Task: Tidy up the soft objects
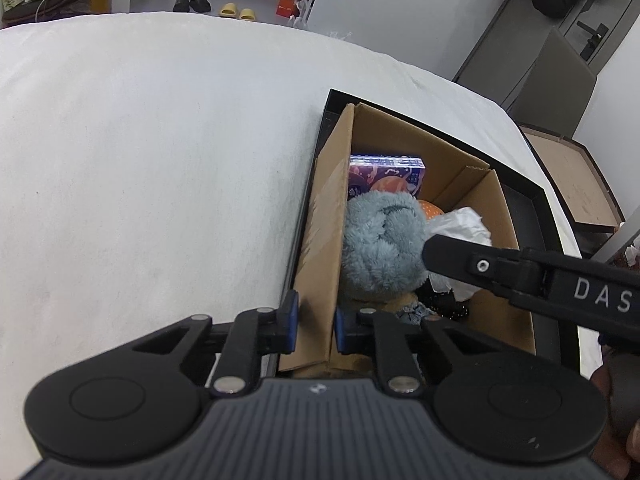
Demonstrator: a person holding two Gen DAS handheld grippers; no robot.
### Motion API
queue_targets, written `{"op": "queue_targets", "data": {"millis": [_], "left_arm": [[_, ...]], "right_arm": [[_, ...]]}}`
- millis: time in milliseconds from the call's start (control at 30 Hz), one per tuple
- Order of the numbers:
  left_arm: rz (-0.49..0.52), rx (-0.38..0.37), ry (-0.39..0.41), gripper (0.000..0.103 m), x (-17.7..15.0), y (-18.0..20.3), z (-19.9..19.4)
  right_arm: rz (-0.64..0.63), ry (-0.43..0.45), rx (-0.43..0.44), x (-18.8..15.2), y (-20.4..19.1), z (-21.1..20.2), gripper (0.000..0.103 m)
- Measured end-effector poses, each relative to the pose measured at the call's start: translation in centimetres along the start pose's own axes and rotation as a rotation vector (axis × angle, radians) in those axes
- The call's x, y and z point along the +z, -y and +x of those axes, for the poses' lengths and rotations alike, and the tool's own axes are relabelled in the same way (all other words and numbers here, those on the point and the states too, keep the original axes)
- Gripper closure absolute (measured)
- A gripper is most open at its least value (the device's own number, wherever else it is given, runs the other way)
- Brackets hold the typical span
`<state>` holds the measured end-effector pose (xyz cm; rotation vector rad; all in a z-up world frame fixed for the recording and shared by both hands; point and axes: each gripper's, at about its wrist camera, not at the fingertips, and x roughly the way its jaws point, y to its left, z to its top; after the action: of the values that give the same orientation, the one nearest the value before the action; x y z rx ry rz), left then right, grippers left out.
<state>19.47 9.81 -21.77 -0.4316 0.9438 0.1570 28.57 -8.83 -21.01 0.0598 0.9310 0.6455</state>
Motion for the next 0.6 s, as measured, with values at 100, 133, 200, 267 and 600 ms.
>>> {"op": "queue_targets", "data": {"millis": [100, 133, 200, 267, 600], "left_arm": [[0.004, -0.001, 0.0, 0.087, -0.2, 0.0, -0.2], [0.004, 0.0, 0.001, 0.087, -0.2, 0.1, -0.2], [0.009, 0.004, 0.002, 0.087, -0.2, 0.3, -0.2], [0.015, 0.009, 0.003, 0.087, -0.3, 0.4, -0.3], [0.059, 0.04, -0.029, 0.086, 0.4, 1.4, -0.5]], "right_arm": [[0.032, -0.008, 0.023, -0.3, 0.0, 0.2, 0.054], [0.045, -0.011, 0.035, -0.3, 0.0, 0.3, 0.054], [0.067, -0.021, 0.046, -0.5, 0.3, 0.5, 0.052], [0.078, -0.025, 0.047, -0.7, 0.5, 0.5, 0.052], [0.13, 0.008, 0.023, -1.3, 2.8, -2.0, 0.052]]}}
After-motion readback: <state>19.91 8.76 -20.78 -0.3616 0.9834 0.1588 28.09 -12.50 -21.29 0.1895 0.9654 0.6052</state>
